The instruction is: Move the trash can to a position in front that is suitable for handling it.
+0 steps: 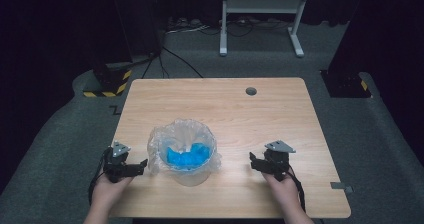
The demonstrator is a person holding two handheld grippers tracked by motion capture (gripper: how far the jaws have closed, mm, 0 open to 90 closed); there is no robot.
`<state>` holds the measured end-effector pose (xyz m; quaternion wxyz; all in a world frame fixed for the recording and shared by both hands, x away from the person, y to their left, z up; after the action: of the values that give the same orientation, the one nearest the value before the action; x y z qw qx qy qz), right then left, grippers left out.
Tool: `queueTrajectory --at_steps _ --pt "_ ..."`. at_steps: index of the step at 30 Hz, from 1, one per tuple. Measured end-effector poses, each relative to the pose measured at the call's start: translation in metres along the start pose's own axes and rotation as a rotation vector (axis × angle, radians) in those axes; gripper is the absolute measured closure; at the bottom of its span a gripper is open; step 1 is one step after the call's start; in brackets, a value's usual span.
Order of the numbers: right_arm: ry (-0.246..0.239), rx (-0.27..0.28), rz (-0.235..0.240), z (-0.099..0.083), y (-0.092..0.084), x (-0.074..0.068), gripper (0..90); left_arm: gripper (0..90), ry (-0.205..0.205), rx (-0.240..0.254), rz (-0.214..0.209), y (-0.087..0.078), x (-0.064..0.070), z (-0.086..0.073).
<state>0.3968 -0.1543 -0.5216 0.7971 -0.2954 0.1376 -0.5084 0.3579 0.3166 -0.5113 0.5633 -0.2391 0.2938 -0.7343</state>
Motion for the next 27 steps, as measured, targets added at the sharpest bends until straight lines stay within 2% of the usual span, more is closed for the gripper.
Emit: queueTrajectory --at_steps 1,2,4,9,11,13,14,17,18,23,25,26,27 --pt "0.000 0.000 0.000 0.000 0.000 0.000 16.9 7.4 0.000 0.000 0.000 0.000 0.000 0.000" --pt "-0.022 0.013 0.005 0.005 -0.001 -0.006 16.9 7.9 0.006 0.011 0.012 -0.003 0.002 0.004" --pt "-0.034 0.024 0.013 0.009 -0.001 -0.011 16.9 7.8 0.013 0.010 0.019 -0.004 0.002 0.005" --pt "-0.056 0.039 0.019 0.017 -0.002 -0.023 15.1 7.5 -0.010 0.051 0.040 -0.014 0.004 0.013" --pt "-0.063 0.048 0.030 0.022 -0.002 -0.031 14.8 7.6 -0.028 0.079 0.044 -0.024 0.006 0.017" --pt "-0.072 0.048 0.047 0.026 -0.001 -0.038 14.7 8.0 -0.026 0.088 0.046 -0.027 0.006 0.019" --pt "-0.075 0.048 0.055 0.028 0.000 -0.042 14.8 8.1 -0.031 0.102 0.048 -0.034 0.010 0.022" --pt "-0.072 0.045 0.057 0.032 0.003 -0.048 14.7 8.1 -0.030 0.119 0.049 -0.038 0.013 0.025" --pt "-0.072 0.045 0.060 0.035 0.006 -0.053 14.7 8.1 -0.045 0.132 0.045 -0.039 0.016 0.027" --pt "-0.105 0.055 0.056 0.039 0.010 -0.064 14.6 8.1 -0.051 0.136 0.072 -0.038 0.019 0.029" --pt "-0.106 0.060 0.057 0.041 0.012 -0.068 14.6 8.1 -0.045 0.127 0.067 -0.036 0.023 0.030" --pt "-0.117 0.072 0.064 0.042 0.013 -0.072 14.6 8.1 -0.014 0.110 0.063 -0.033 0.030 0.029" --pt "-0.117 0.072 0.064 0.042 0.013 -0.072 14.6 8.1 -0.014 0.110 0.063 -0.033 0.030 0.029"
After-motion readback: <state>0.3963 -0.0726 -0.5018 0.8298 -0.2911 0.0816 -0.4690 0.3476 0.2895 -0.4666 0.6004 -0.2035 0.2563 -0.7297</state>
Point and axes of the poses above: each handheld gripper's, and its own axes: y roughly forward along the jaws, z roughly out of its top, x roughly to its right, the point moved 3 cm from there along y, roughly forward along the jaws, and after that the axes turned 7 degrees about -y, right-handed, at the moved point
